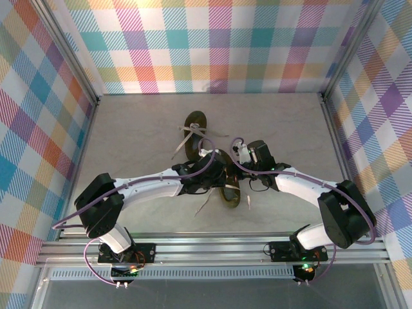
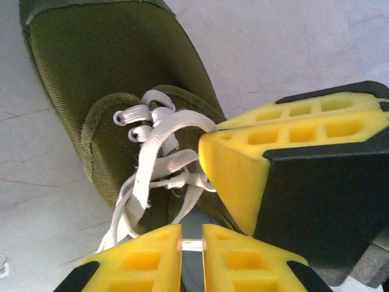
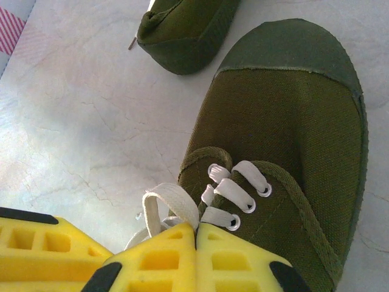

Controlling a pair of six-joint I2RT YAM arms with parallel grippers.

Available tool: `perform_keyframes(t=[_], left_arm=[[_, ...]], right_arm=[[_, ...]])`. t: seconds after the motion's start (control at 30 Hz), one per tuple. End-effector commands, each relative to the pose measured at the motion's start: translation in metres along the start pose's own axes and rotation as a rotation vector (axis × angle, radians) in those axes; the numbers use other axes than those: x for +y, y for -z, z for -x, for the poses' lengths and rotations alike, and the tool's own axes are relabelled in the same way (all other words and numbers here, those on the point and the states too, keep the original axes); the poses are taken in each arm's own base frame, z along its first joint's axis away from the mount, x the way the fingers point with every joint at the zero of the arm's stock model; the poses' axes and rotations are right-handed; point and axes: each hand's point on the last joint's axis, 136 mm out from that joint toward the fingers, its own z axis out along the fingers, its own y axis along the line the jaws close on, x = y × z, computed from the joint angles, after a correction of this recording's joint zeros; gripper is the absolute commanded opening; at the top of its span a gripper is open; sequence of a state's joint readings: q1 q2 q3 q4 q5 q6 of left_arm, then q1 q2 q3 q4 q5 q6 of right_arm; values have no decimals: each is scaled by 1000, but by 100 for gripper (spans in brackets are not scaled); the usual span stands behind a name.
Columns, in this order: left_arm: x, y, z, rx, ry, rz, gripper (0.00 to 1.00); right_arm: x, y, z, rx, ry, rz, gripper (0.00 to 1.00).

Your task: Tie the shoes

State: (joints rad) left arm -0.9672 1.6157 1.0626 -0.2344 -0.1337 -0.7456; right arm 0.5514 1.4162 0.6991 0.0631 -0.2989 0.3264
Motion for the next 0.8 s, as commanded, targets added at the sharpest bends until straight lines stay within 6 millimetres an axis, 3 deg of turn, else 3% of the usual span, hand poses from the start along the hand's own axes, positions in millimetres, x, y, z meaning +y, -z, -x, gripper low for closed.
perform_keyframes(t=[0.0,0.43,0.77], left_arm=[[4,-4,1,-1,18,43,17],[27,-13,-9,37,77,140,20],[29,-21,-7,36,131,126,21]], right_arm=[[7,5,6,-26,7,13,0],[7,5,5,-22,14,14,0],[8,4,4,-21,14,19,0]])
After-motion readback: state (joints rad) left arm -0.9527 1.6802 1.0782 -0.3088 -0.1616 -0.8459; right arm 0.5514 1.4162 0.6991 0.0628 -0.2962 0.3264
